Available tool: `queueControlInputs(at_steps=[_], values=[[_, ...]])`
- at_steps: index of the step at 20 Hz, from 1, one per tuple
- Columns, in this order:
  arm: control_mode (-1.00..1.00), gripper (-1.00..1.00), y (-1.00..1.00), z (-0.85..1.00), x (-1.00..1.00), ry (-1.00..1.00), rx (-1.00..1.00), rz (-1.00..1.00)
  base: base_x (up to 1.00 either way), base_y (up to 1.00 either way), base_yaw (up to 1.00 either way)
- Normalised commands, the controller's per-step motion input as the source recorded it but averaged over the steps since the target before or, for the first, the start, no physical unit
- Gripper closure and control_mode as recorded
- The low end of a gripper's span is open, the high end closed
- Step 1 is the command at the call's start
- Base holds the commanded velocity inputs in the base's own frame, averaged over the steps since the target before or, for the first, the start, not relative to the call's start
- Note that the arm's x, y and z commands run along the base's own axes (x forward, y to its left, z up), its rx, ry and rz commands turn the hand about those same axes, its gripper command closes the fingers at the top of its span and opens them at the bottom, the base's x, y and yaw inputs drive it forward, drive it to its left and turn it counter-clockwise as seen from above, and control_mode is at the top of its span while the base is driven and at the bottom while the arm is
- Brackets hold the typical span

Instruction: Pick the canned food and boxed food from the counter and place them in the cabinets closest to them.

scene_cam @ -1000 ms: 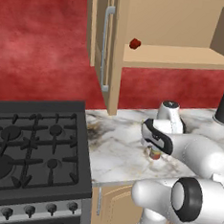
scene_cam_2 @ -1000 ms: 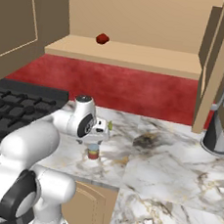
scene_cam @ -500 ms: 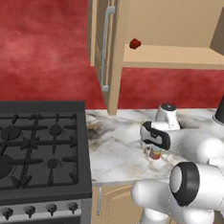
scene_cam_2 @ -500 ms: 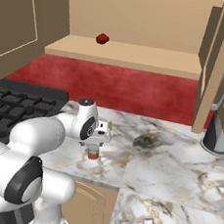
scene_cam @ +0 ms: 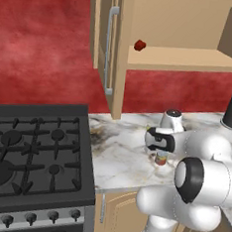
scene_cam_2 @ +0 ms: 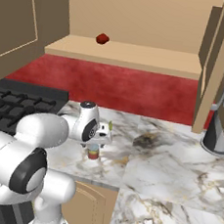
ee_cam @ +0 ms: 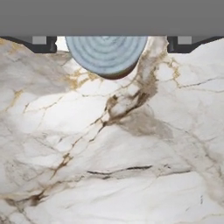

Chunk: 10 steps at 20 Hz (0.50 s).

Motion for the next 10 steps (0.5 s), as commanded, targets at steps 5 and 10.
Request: queueControlInputs(at_steps=[5, 10], values=[[-1.0, -1.0, -0.03, -0.17, 0.06, 0.0, 0.0, 0.0, 0.0, 0.0, 0.0], [-1.0, -1.0, -0.02, -0.19, 0.05, 0.0, 0.01, 0.0, 0.0, 0.0, 0.0]])
